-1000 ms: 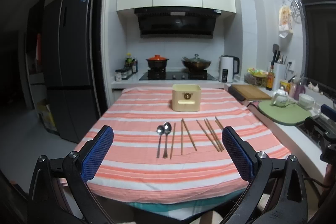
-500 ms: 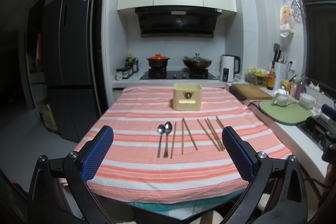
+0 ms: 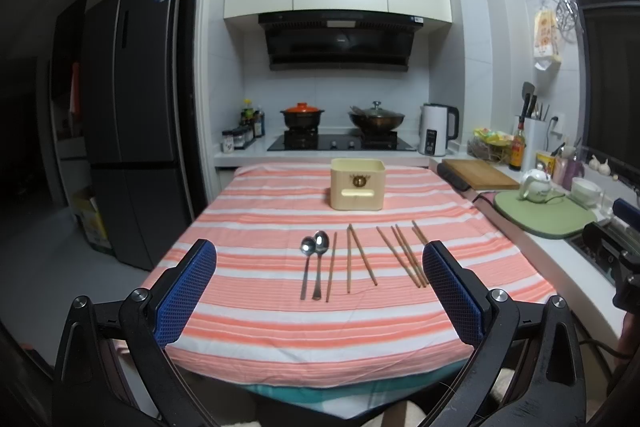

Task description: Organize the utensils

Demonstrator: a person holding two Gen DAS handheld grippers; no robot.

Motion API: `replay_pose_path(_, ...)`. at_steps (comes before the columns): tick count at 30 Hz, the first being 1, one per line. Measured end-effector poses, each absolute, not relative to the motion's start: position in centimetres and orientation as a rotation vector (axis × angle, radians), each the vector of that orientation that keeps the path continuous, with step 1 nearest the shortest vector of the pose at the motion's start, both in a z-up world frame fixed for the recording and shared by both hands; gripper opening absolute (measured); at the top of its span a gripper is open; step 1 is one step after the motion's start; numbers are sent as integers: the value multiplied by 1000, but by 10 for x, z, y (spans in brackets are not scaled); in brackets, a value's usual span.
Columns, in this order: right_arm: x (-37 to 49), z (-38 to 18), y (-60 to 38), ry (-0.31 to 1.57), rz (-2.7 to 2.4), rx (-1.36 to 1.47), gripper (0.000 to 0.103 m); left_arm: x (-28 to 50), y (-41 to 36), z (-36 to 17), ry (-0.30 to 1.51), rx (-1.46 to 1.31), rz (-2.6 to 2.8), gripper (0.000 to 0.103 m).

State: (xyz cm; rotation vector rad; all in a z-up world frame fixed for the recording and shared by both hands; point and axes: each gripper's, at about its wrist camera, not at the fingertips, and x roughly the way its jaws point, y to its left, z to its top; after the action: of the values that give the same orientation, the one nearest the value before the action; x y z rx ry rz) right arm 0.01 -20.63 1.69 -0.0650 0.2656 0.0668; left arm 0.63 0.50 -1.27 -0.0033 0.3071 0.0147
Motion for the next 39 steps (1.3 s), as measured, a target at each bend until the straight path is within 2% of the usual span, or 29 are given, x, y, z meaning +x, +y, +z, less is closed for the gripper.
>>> replay_pose_path(39, 7, 14, -213, 290, 74, -56, 103, 14, 2, -11, 349, -1, 24, 103)
